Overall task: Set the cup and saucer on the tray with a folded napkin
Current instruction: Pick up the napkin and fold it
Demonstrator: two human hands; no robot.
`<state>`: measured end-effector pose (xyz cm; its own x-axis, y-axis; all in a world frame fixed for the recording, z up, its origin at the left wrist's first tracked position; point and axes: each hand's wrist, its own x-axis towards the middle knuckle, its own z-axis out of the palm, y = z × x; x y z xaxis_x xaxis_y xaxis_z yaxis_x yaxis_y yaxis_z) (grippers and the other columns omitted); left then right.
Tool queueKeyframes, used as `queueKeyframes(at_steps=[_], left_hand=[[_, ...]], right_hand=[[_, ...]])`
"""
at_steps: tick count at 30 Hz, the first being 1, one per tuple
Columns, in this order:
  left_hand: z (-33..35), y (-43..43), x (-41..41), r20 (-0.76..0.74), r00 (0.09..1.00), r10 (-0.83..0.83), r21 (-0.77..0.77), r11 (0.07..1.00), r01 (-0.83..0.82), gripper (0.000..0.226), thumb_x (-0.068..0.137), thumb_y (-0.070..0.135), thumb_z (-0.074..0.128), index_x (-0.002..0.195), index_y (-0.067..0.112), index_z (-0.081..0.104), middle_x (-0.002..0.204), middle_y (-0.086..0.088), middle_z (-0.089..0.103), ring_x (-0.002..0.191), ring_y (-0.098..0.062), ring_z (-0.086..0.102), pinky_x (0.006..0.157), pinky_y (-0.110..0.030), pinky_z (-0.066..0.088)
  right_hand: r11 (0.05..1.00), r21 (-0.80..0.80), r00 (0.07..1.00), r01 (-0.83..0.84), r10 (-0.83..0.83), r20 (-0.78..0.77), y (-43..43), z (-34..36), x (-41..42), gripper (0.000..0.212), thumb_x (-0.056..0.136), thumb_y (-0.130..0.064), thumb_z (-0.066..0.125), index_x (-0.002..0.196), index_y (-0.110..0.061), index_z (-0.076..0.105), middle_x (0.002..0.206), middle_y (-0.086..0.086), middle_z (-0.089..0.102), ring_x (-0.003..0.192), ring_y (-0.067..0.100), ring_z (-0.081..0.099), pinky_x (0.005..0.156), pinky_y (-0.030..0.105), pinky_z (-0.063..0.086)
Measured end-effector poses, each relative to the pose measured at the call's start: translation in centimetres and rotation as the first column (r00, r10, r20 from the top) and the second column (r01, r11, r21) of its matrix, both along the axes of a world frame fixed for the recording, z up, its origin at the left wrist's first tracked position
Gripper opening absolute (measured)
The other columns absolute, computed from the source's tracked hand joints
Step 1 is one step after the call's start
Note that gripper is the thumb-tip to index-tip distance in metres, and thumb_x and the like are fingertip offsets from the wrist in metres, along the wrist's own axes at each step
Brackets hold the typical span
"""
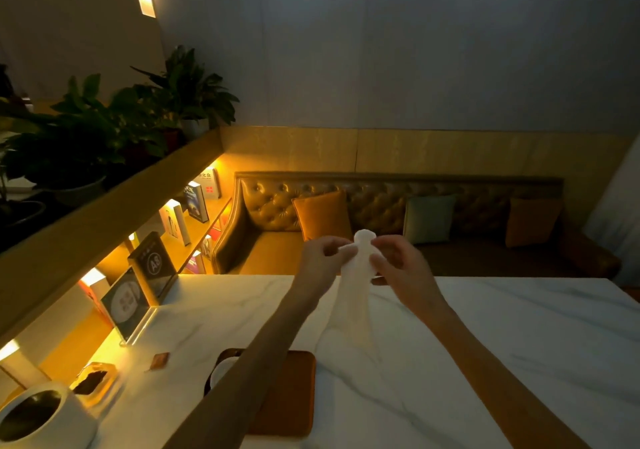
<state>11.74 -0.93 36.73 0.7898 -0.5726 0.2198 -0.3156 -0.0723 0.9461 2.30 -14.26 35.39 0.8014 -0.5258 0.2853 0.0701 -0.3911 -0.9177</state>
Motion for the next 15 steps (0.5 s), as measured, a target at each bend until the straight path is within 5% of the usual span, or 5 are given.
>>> queueKeyframes(at_steps=[5, 12, 15], left_hand=[[-0.2, -1.6, -2.7, 0.051, 0.996, -0.074, -0.089, 0.993, 0.078, 0.027, 0.091, 0.02, 0.063, 0.118, 0.024, 0.066, 0.102, 0.019, 0.066, 0.097, 0.004, 0.064, 0.072, -0.011, 0.052], [-0.4, -2.6, -3.6, 0.049, 0.999, 0.002, -0.205, 0.979, 0.008, 0.025, 0.088, 0.018, 0.068, 0.113, 0.02, 0.068, 0.104, 0.01, 0.072, 0.095, 0.003, 0.067, 0.069, -0.006, 0.052], [-0.3, -2.7, -3.7, -0.005, 1.0, -0.005, -0.224, 0.975, 0.004, 0.019, 0.086, 0.019, 0.071, 0.104, 0.025, 0.07, 0.1, 0.008, 0.072, 0.093, 0.001, 0.068, 0.069, -0.009, 0.054]], right_hand=[[0.997, -0.083, 0.998, 0.005, 0.001, 0.068, -0.1, 0.1, -2.3, 0.032, 0.09, -0.024, 0.061, 0.121, -0.019, 0.057, 0.111, -0.004, 0.067, 0.095, 0.009, 0.068, 0.074, 0.023, 0.06], [0.988, -0.154, 0.998, -0.001, 0.01, 0.06, -0.7, 0.6, -4.0, 0.039, 0.091, -0.019, 0.059, 0.13, -0.019, 0.056, 0.117, -0.007, 0.061, 0.099, 0.004, 0.064, 0.08, 0.015, 0.056], [0.999, -0.053, 0.996, -0.009, 0.013, 0.085, -0.8, 1.1, -4.4, 0.036, 0.086, -0.02, 0.065, 0.121, -0.024, 0.061, 0.117, -0.003, 0.065, 0.099, 0.011, 0.067, 0.08, 0.026, 0.059]])
